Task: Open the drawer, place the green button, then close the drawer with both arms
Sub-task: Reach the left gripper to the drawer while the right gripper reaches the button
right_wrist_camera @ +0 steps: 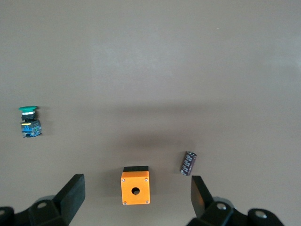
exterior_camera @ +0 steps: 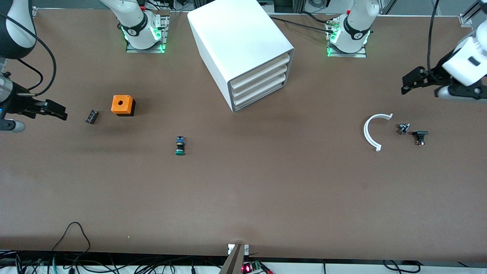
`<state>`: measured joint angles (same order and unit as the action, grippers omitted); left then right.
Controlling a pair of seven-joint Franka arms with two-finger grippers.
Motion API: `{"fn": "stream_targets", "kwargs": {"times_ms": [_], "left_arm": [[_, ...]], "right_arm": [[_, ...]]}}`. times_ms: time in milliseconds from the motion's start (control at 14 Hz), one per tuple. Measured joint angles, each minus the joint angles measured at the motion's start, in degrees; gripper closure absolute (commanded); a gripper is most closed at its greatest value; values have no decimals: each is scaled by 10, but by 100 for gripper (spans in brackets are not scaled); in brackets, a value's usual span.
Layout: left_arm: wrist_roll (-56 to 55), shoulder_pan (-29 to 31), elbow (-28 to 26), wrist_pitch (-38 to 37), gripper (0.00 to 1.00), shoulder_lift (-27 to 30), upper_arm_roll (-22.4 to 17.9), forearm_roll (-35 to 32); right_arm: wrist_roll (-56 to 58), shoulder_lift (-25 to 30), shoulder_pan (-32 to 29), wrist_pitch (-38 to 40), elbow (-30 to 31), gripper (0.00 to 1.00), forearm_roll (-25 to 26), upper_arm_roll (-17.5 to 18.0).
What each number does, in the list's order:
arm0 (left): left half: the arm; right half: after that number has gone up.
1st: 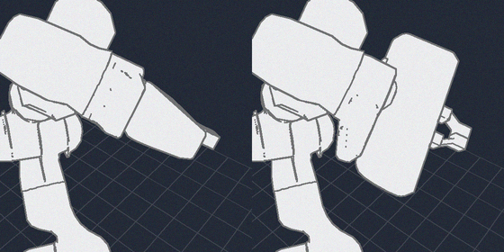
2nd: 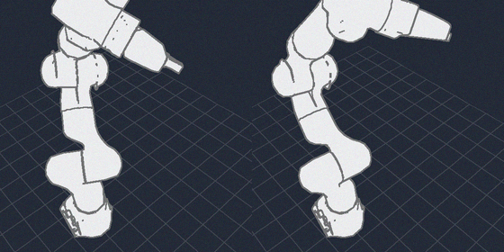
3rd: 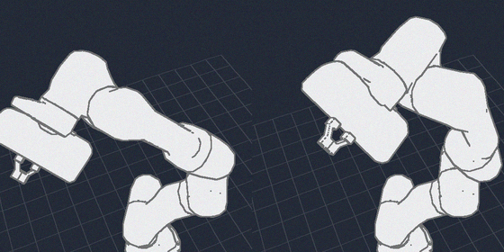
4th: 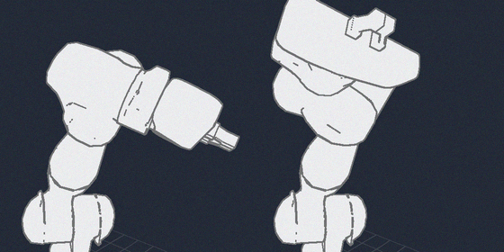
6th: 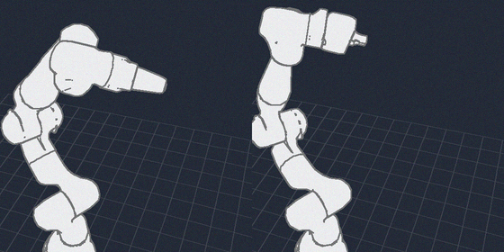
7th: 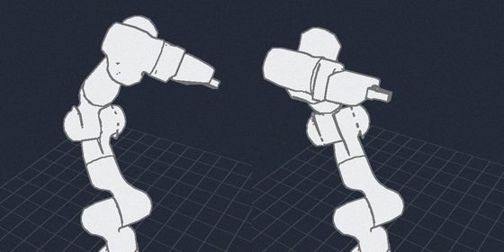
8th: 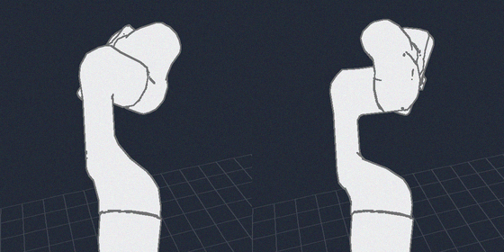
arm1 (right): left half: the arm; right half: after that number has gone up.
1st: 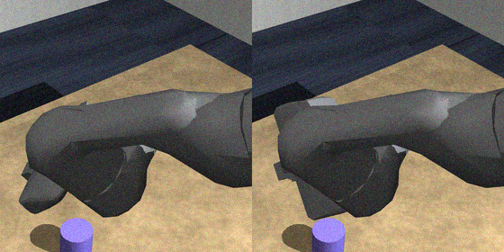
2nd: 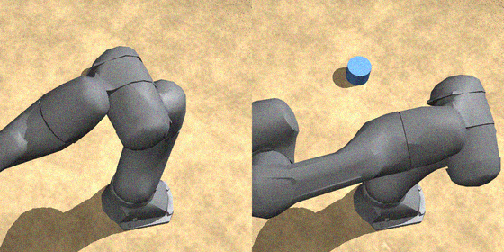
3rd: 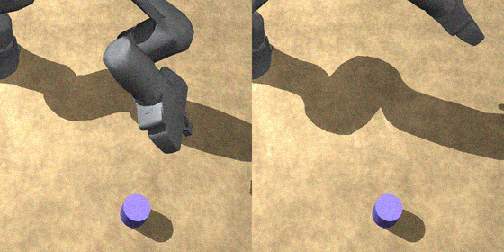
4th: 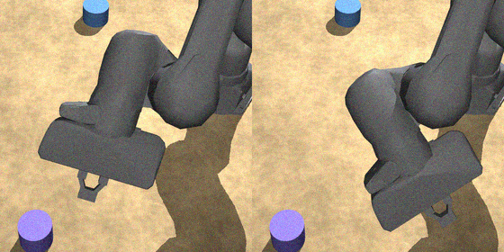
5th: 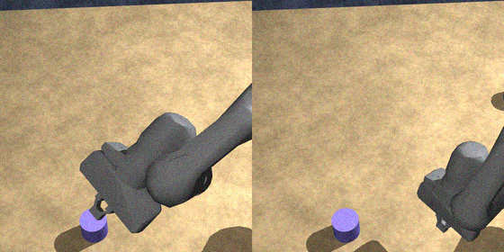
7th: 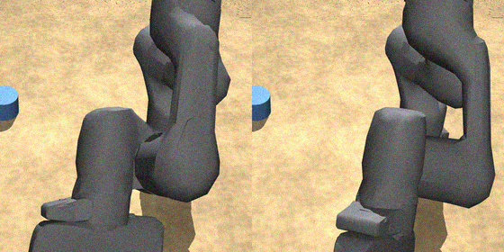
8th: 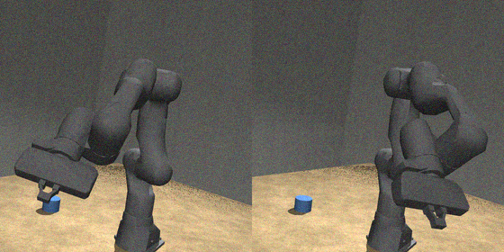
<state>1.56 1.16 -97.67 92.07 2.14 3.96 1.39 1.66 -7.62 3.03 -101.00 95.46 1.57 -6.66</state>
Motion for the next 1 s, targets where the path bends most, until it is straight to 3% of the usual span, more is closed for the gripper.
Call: {"fn": "stream_targets", "kwargs": {"times_ms": [286,429,786,1000], "left_arm": [[0,-3,-5,-3,0,-67,31,2],[2,-4,-5,-2,0,-115,42,37],[28,-19,-13,0,0,-220,45,203],[83,-40,-59,33,0,-269,45,343]], "right_arm": [[0,-35,24,-21,0,0,-26,2],[0,-51,35,-34,0,0,-26,3],[-1,-95,73,-68,1,0,-27,4],[-27,-133,104,-108,3,0,-33,5]]}}
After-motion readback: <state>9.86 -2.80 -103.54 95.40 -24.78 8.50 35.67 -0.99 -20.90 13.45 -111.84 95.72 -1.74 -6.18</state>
